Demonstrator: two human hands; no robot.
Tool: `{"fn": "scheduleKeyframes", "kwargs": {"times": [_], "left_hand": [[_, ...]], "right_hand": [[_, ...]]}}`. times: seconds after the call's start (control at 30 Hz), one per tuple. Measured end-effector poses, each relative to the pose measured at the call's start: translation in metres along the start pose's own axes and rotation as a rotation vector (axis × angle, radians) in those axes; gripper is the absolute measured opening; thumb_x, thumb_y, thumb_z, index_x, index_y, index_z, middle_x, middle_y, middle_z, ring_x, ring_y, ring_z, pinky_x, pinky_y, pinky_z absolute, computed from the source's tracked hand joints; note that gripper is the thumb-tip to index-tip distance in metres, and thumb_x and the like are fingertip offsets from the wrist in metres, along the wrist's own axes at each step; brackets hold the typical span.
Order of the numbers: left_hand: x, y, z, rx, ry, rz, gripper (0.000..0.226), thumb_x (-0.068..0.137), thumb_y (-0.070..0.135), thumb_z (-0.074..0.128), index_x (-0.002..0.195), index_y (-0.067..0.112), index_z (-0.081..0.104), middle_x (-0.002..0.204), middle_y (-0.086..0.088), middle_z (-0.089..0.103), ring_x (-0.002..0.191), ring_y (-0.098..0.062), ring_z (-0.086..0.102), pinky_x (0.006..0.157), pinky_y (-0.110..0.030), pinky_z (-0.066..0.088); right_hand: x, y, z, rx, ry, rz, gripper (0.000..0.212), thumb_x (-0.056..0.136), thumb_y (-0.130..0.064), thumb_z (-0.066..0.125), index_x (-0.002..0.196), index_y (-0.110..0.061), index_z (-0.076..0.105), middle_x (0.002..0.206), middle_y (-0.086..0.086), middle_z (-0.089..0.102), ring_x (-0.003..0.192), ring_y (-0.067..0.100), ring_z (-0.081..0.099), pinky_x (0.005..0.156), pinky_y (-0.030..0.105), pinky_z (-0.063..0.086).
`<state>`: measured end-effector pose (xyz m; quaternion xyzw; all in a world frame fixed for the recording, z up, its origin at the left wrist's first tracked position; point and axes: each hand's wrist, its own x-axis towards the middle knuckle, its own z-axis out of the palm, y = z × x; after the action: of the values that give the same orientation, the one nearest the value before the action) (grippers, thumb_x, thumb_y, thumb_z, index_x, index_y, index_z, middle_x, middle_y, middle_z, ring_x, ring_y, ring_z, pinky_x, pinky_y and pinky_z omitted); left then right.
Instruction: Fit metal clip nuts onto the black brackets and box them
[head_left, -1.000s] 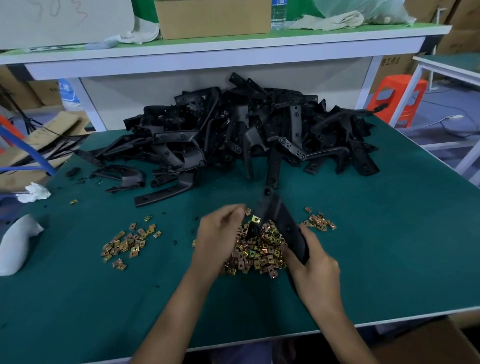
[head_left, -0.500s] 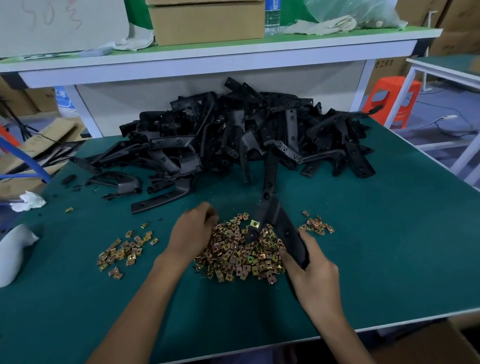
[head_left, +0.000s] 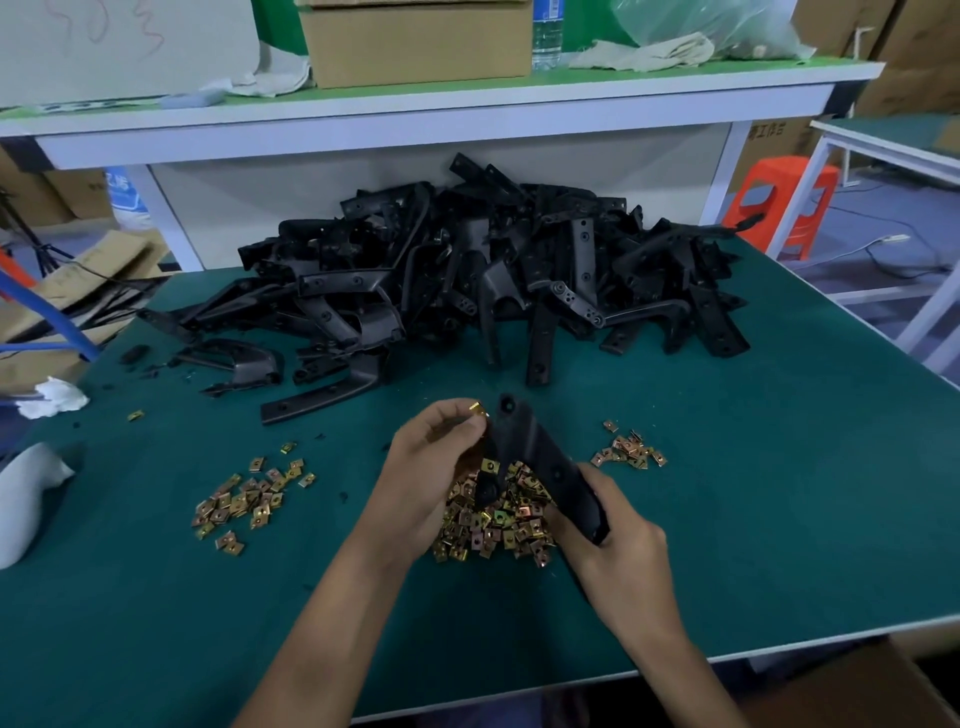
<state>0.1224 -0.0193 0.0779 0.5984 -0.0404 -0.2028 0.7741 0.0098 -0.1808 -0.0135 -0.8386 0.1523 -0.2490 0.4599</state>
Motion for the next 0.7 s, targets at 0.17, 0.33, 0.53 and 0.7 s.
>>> {"fn": "scheduleKeyframes", "kwargs": {"times": [0.17,0.33,0.53,0.7], "left_hand": [[-0.003,0.002,0.006,-0.097,0.028,0.01,0.013,0.094,0.001,0.063,0.098,0.008,0.074,0.088,-0.008,0.077,0.076,-0.015,0.073,0.063,-0.021,0.056],[-0.005,-0.003,0.008,-0.098,0.049,-0.017,0.011,0.095,0.01,0.065,0.09,0.008,0.076,0.085,-0.008,0.077,0.072,-0.014,0.073,0.059,-0.021,0.055],[-0.006,-0.01,0.016,-0.221,0.107,-0.074,0.026,0.095,0.014,0.066,0.112,-0.007,0.068,0.109,-0.02,0.074,0.089,-0.024,0.073,0.07,-0.029,0.059],[-0.005,-0.01,0.021,-0.24,0.118,-0.081,0.03,0.096,0.014,0.065,0.116,-0.009,0.065,0.113,-0.022,0.072,0.09,-0.023,0.073,0.069,-0.027,0.059]], "right_hand": [[0.0,0.0,-0.001,-0.025,0.0,0.003,0.048,0.085,-0.029,0.081,0.126,-0.041,0.06,0.085,-0.021,0.069,0.073,0.005,0.064,0.068,0.025,0.053],[0.0,0.001,-0.001,-0.039,-0.006,-0.004,0.05,0.085,-0.031,0.08,0.13,-0.041,0.059,0.085,-0.018,0.071,0.076,0.003,0.065,0.071,0.027,0.053],[0.0,-0.002,0.0,-0.023,0.002,-0.011,0.049,0.086,-0.031,0.081,0.129,-0.04,0.061,0.089,-0.025,0.071,0.078,-0.002,0.067,0.068,0.018,0.052],[0.0,-0.001,-0.001,-0.021,0.016,-0.017,0.049,0.086,-0.029,0.081,0.13,-0.036,0.061,0.089,-0.026,0.071,0.076,-0.003,0.066,0.065,0.017,0.051]]}}
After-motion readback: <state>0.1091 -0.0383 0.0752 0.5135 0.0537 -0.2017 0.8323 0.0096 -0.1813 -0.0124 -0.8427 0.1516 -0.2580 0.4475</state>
